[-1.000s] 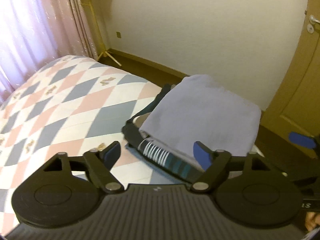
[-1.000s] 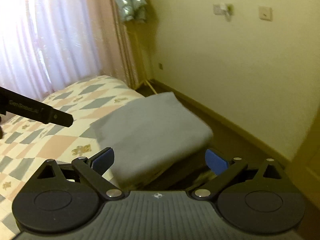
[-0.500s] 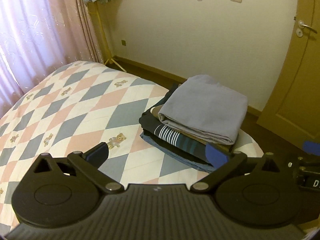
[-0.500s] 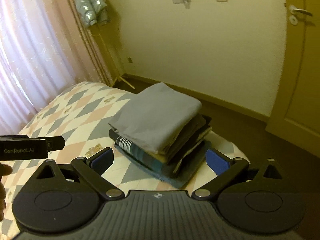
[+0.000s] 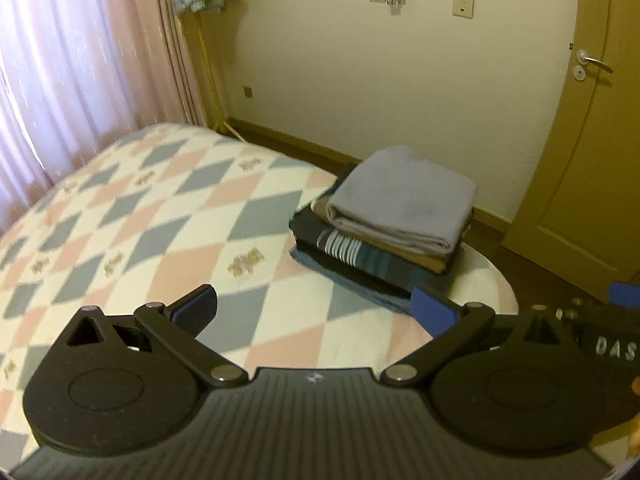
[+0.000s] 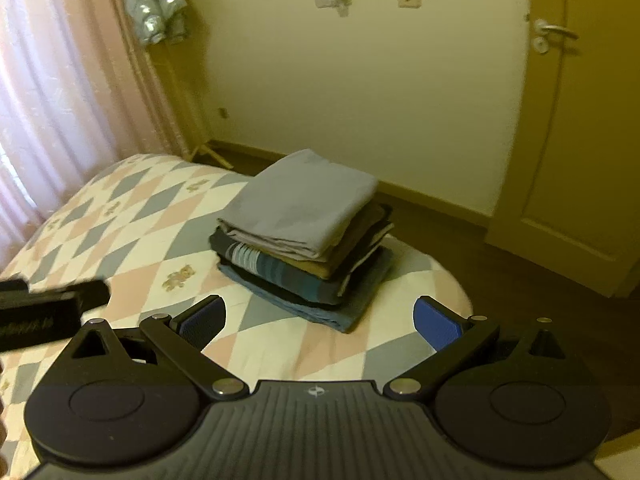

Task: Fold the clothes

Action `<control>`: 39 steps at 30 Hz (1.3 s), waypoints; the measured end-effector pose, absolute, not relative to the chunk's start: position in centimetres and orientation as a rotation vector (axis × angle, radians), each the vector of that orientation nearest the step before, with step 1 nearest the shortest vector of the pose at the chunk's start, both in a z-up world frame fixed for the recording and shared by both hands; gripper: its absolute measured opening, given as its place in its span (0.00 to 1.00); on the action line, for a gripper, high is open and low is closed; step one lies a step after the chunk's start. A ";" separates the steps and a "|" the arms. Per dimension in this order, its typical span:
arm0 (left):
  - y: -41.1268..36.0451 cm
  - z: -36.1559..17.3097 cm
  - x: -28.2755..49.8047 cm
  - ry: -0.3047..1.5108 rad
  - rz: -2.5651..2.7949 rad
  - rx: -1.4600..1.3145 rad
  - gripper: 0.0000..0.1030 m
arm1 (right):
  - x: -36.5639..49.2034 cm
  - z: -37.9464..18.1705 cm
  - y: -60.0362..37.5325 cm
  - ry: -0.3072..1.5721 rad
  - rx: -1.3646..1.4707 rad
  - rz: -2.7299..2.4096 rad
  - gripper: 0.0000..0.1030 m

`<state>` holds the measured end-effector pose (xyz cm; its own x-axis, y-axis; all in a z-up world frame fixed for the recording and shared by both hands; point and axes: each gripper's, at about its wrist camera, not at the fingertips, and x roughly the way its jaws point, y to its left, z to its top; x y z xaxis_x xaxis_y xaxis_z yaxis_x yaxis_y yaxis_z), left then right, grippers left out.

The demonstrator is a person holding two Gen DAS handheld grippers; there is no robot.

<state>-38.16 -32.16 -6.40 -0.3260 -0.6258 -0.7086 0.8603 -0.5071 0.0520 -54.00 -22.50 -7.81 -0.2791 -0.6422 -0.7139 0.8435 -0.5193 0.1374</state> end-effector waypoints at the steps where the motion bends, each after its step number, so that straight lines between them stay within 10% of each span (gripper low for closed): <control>1: -32.0 -6.4 -37.7 0.423 -1.956 0.850 0.99 | -53.7 -7.6 -22.4 0.335 0.910 -1.952 1.00; 13: -31.4 -7.7 -36.6 0.422 -1.958 0.914 0.99 | -52.8 -7.8 -20.3 0.179 1.021 -2.000 1.00; 39: -37.1 -9.9 -43.7 0.492 -1.933 1.023 0.99 | -57.7 -11.3 -26.3 0.460 1.091 -1.922 1.00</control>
<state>-43.66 -37.09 -9.85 -0.2842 -0.5133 -0.8098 0.8378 -0.5437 0.0506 -57.67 -26.28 -11.29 -0.2525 -0.4971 -0.8301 0.8191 -0.5665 0.0900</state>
